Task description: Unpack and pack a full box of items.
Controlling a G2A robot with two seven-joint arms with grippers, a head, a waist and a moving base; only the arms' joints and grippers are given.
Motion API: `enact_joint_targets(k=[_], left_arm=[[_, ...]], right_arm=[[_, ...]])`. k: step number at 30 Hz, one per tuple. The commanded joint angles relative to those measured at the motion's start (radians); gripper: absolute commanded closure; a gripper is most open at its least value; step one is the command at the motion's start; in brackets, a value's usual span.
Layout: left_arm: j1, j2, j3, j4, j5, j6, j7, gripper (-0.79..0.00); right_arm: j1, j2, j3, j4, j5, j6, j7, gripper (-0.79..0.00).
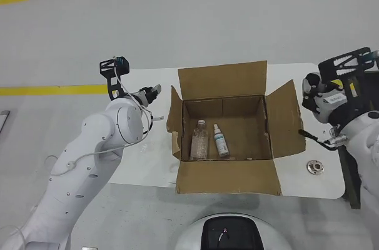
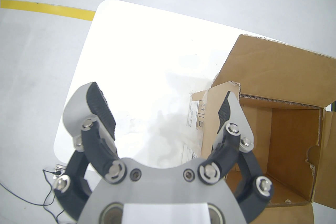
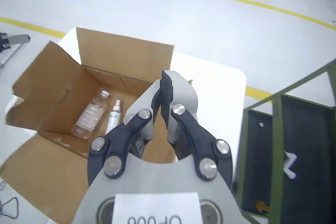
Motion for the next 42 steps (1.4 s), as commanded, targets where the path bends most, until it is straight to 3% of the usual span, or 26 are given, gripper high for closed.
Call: enact_joint_targets(k=[1, 5, 11, 22, 30, 32, 42], left_arm=[[0.000, 0.000, 0.000, 0.000, 0.000, 0.000, 0.000, -0.785], [0.000, 0.000, 0.000, 0.000, 0.000, 0.000, 0.000, -0.785], [0.000, 0.000, 0.000, 0.000, 0.000, 0.000, 0.000, -0.785], [0.000, 0.000, 0.000, 0.000, 0.000, 0.000, 0.000, -0.785], [0.000, 0.000, 0.000, 0.000, 0.000, 0.000, 0.000, -0.785], [0.000, 0.000, 0.000, 0.000, 0.000, 0.000, 0.000, -0.785], [0.000, 0.000, 0.000, 0.000, 0.000, 0.000, 0.000, -0.785]], right_arm=[[-0.048, 0.012, 0.102, 0.001, -0.042, -0.107, 0.059, 0.000], [-0.154, 0.028, 0.230, 0.001, -0.040, -0.254, 0.129, 0.000], [-0.359, 0.032, 0.368, 0.008, 0.034, -0.301, 0.172, 0.000], [-0.390, 0.031, 0.364, 0.018, 0.044, -0.309, 0.162, 0.000], [-0.426, 0.039, 0.215, 0.148, -0.011, -0.331, 0.153, 0.000], [-0.419, 0.041, 0.189, 0.184, -0.022, -0.330, 0.160, -0.252], [-0.386, 0.051, 0.116, 0.301, -0.083, -0.303, 0.129, -0.348]])
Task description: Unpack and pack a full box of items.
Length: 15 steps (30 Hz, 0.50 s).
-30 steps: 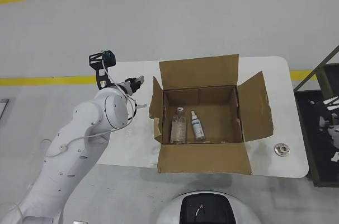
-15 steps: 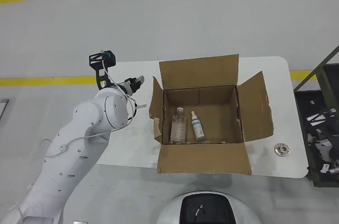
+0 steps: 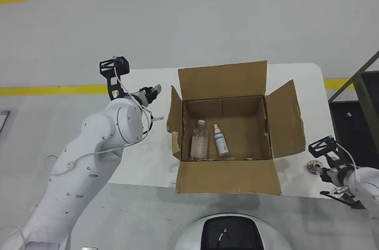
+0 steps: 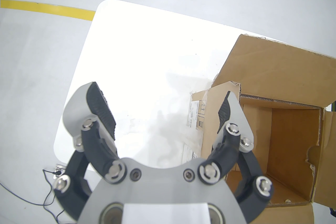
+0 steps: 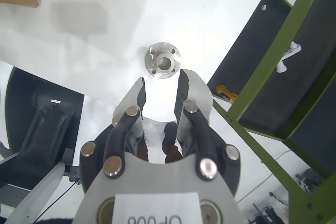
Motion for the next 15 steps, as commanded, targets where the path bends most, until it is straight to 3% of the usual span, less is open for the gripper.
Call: enact_joint_targets(k=[1, 15], left_arm=[[0.000, 0.000, 0.000, 0.000, 0.000, 0.000, 0.000, -0.785], [0.000, 0.000, 0.000, 0.000, 0.000, 0.000, 0.000, -0.785]], right_arm=[[0.003, 0.002, -0.006, 0.015, 0.000, 0.003, -0.002, -0.342], [0.028, 0.010, -0.056, 0.137, -0.056, 0.064, -0.090, -0.336]])
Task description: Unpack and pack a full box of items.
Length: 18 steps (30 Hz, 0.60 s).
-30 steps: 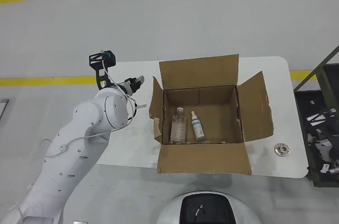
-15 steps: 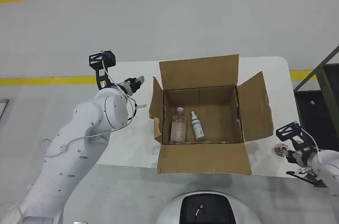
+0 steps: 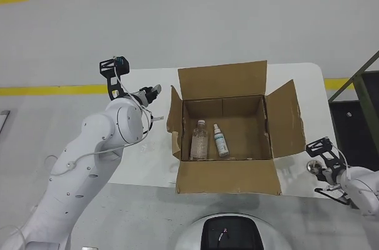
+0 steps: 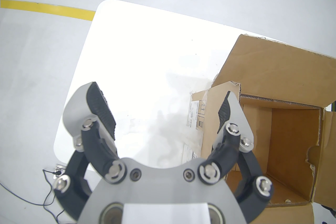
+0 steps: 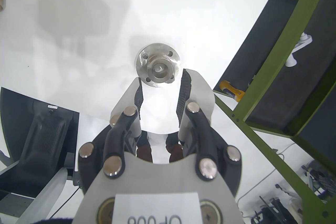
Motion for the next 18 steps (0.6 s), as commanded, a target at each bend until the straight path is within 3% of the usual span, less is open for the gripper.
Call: enact_joint_targets(k=[1, 18], left_arm=[[0.000, 0.000, 0.000, 0.000, 0.000, 0.000, 0.000, -0.785], [0.000, 0.000, 0.000, 0.000, 0.000, 0.000, 0.000, -0.785]], right_arm=[[0.005, 0.001, -0.008, 0.019, -0.005, 0.008, -0.010, -0.329], [0.039, 0.009, -0.020, 0.085, 0.027, 0.051, -0.048, -0.296]])
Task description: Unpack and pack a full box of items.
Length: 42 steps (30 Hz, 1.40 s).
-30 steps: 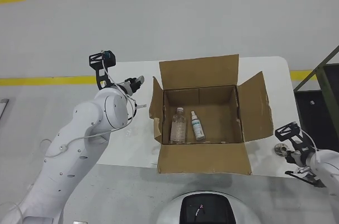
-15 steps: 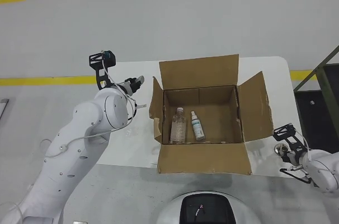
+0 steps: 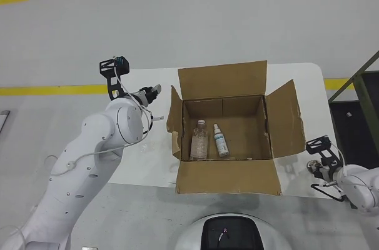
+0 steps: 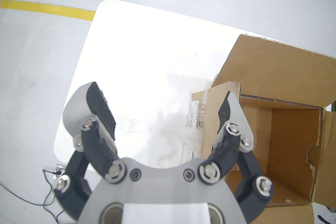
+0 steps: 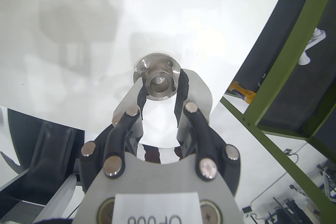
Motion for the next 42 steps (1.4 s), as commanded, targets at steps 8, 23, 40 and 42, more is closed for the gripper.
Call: enact_joint_targets(k=[8, 23, 40, 42], left_arm=[[0.000, 0.000, 0.000, 0.000, 0.000, 0.000, 0.000, -0.785], [0.000, 0.000, 0.000, 0.000, 0.000, 0.000, 0.000, -0.785], [0.000, 0.000, 0.000, 0.000, 0.000, 0.000, 0.000, -0.785], [0.000, 0.000, 0.000, 0.000, 0.000, 0.000, 0.000, -0.785]], right_arm=[[0.013, 0.005, -0.014, 0.015, 0.008, 0.008, -0.005, -0.234], [0.019, 0.013, 0.003, 0.002, 0.080, 0.035, -0.017, 0.000], [0.168, 0.027, 0.434, -0.269, 0.997, 0.244, -0.078, 0.000], [0.193, 0.032, 0.422, -0.281, 1.055, 0.240, -0.067, 0.000]])
